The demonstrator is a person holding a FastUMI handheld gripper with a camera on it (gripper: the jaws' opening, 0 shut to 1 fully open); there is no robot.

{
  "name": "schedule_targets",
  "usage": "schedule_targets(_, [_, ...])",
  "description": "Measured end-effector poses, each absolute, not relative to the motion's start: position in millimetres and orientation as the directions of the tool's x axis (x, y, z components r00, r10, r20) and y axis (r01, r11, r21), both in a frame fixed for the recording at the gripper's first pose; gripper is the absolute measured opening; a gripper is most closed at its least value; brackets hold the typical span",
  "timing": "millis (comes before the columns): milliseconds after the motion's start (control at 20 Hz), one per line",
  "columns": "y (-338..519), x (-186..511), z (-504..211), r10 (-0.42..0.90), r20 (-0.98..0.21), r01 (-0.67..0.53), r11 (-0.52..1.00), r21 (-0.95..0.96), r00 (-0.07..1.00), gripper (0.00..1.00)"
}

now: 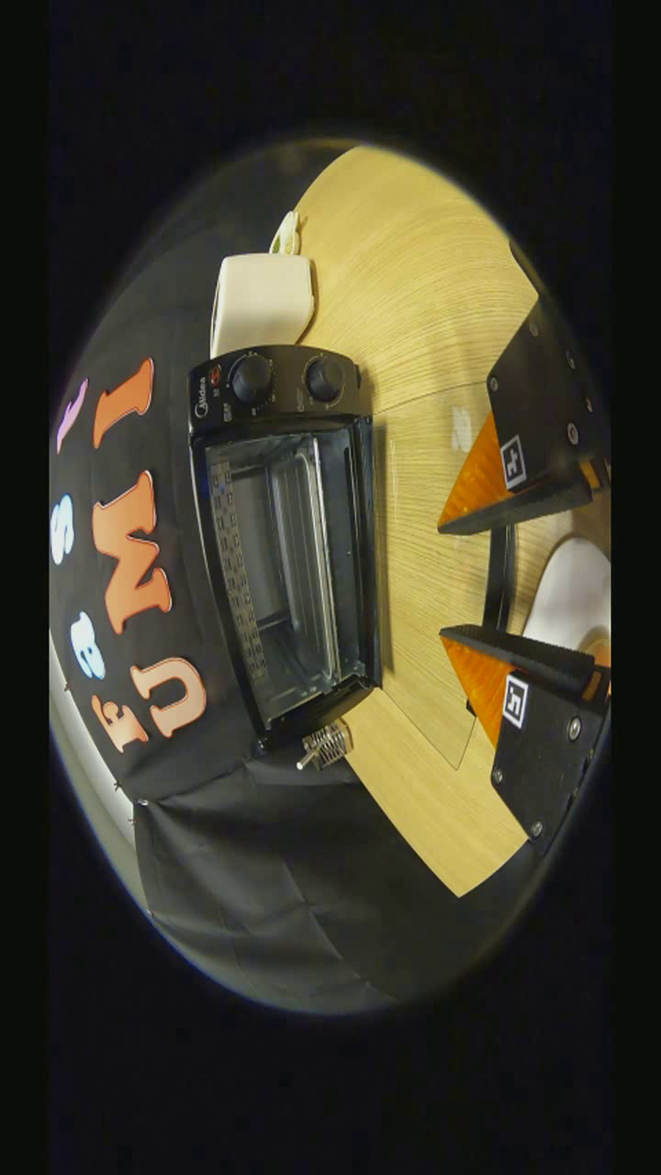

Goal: Open the toaster oven, put the food inside, and close the toaster oven door.

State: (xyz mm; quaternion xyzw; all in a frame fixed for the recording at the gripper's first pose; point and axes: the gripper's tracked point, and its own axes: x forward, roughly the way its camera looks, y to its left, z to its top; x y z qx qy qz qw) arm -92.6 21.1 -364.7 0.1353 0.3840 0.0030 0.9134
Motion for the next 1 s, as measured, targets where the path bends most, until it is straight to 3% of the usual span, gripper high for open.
schedule_targets(100, [11.9, -95.2, -358.9, 0.067, -0.701, 0.127, 0.967, 0.220, 0.710, 0.64])
schedule_targets(200, [10.0, -96.2, -343.8, 0.060, -0.668, 0.109, 0.972, 0.208, 0.742, 0.79])
schedule_targets(400, [28.5, -121.8, -313.6, 0.129, -0.637, 0.034, 0.971, 0.237, 0.760, 0.90])
schedule_targets(800, [85.7, -200.7, -303.9, 0.332, -0.688, -0.106, 0.931, 0.350, 0.645, 0.94])
schedule_targets(1000, [97.2, -224.9, -327.9, 0.329, -0.745, -0.170, 0.944, 0.284, 0.580, 0.94])
